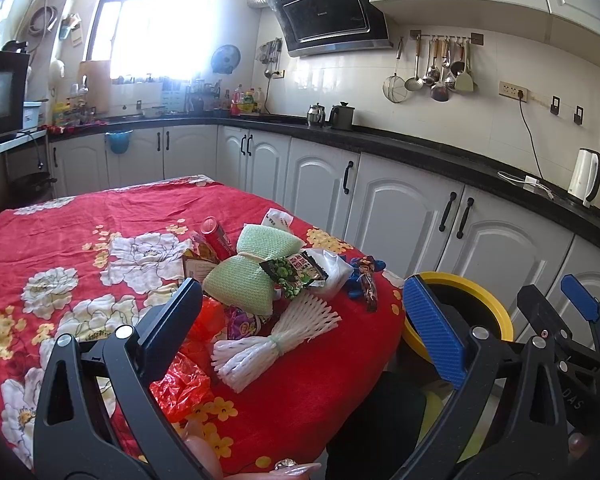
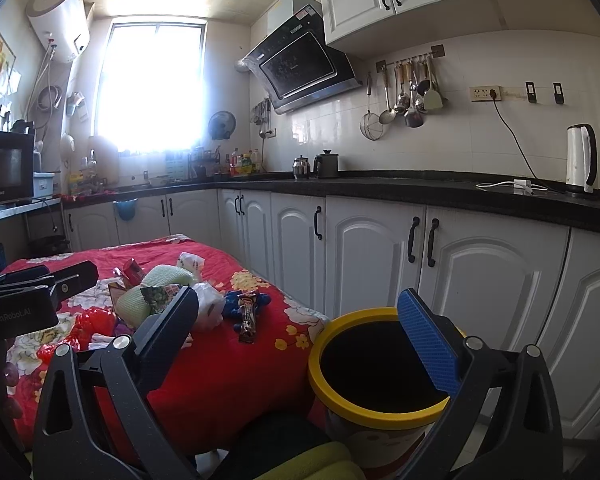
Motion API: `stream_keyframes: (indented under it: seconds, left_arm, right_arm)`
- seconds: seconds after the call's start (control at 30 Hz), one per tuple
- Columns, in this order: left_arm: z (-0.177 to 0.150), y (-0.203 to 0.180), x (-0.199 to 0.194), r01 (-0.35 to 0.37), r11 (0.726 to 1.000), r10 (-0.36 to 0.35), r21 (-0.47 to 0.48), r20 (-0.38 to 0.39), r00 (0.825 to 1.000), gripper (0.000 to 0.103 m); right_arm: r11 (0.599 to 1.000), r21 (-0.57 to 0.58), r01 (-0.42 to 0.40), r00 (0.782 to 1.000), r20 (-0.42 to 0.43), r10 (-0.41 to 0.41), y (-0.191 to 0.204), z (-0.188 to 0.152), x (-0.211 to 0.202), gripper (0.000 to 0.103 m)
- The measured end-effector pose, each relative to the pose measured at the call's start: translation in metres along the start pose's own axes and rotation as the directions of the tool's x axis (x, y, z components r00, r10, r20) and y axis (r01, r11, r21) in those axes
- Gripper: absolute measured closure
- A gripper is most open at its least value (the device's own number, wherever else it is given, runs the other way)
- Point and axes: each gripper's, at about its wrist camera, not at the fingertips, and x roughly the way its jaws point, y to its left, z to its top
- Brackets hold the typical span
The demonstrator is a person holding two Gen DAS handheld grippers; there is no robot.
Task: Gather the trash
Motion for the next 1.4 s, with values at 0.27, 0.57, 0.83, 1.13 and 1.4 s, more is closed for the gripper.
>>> stream_keyframes:
  seconds: [0.27,0.57,0.83,1.13,1.4]
  left_arm:
    - [-0.001,0.001,0.001,-0.004,1.000,0.004,-0.001,-0.004,1.000,0.011]
    - [-0.001,0.011,0.004,-0.020,1.000,0.020,-0.020,-0.010,1.000,0.011]
    - [0.004,0.040,0.009,-0.074,0.995,0.072,-0.070,-0.030,0.997,0.011]
    - [0.016,0.084,0.018,-0.170,0.978,0.163,-0.122,-0.066,0.984,0.011]
    - [0.008,0.127,0.041,-0.188,0.967,0.156,-0.174,-0.182,0.971,0.011]
  right_arm:
    - [1.000,-0.002,-0.006,1.000,-0.004,0.006,0.000,-0.001,0.000,0.006]
    - [0.998,-0.030,-0.060,0.998,-0.032,0.059,0.010,-0.003,0.007,0.006]
    - [0.987,-0.030,-0.157,0.984,-0.094,0.153,0.034,0.004,0.026,0.006]
    - [0.964,-0.022,-0.267,0.947,-0.190,0.258,0.067,0.011,0.059,0.006]
    - [0.942,-0.021,-0.336,0.899,-0.307,0.314,0.091,-0.005,0.096,0.006]
